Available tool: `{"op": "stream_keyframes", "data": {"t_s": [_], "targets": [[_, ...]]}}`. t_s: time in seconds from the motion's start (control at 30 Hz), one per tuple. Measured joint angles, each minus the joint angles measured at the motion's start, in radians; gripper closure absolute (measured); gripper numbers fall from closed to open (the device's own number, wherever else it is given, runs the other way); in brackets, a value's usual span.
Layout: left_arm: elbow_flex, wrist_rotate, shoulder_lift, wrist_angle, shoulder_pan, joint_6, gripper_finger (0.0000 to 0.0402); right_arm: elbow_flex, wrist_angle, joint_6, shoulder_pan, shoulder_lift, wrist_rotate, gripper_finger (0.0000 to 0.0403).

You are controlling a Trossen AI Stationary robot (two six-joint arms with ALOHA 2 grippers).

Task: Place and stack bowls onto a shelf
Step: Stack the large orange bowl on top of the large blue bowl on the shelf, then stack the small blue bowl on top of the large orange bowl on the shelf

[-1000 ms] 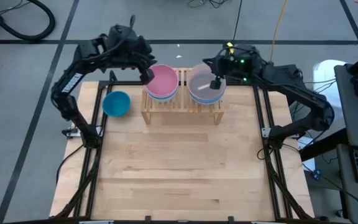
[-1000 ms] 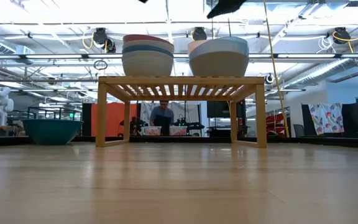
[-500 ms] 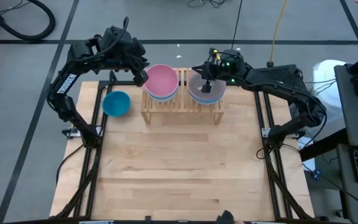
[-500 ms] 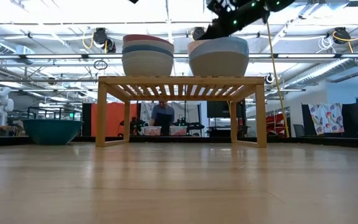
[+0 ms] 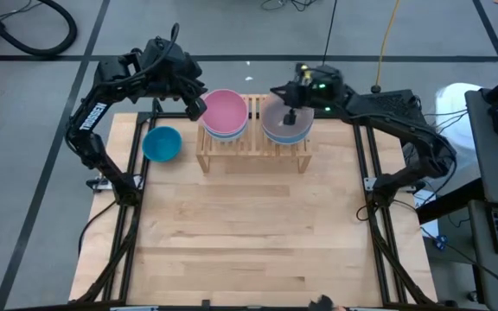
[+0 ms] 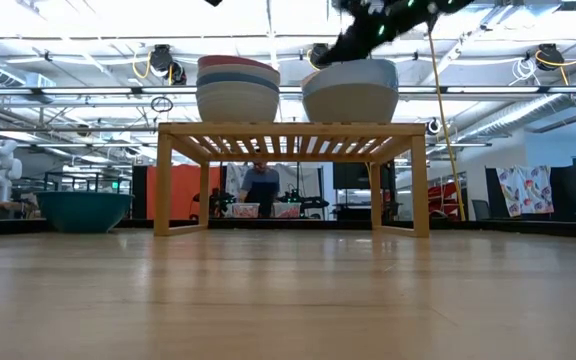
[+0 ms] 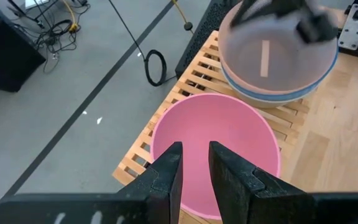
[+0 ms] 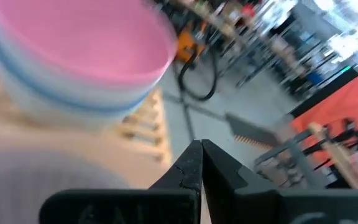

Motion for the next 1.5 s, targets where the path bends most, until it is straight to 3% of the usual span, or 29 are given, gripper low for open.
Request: {"op": "stream_keyframes", "data": {"t_s": [0.2,0.33,0.57,0.93,1.1,1.27,1.5], "targets": [[0.0,0.0,0.0,-0.001,0.0,0.001,0.0319,0.003,-0.084,0.134,0.016,-0.161,-0.013,0.0403],[0.0,0.0,0.0,-0.001,0.001,0.026,0.0319,0.003,-0.244,0.255,0.034,-0.242,-0.107,0.0403],[0.0,0.0,0.0,-0.001,0.001,0.038,0.0319,-0.002,-0.457,0.235,0.085,-0.276,-0.108,0.0403],[0.0,0.0,0.0,-0.001,0.001,0.029,0.0319,-0.238,-0.268,0.271,0.078,-0.288,-0.102,0.0403],[0.0,0.0,0.0,-0.023,0.001,0.029,0.0319,-0.245,-0.205,0.263,0.079,-0.323,-0.101,0.0403],[-0.006,-0.001,0.0,-0.165,0.001,0.079,0.0319,-0.245,-0.18,0.259,0.081,-0.405,-0.047,0.0403],[-0.078,-0.058,-0.014,-0.155,0.003,-0.024,0.0319,-0.245,-0.19,0.246,0.081,-0.514,0.025,0.0403]]}}
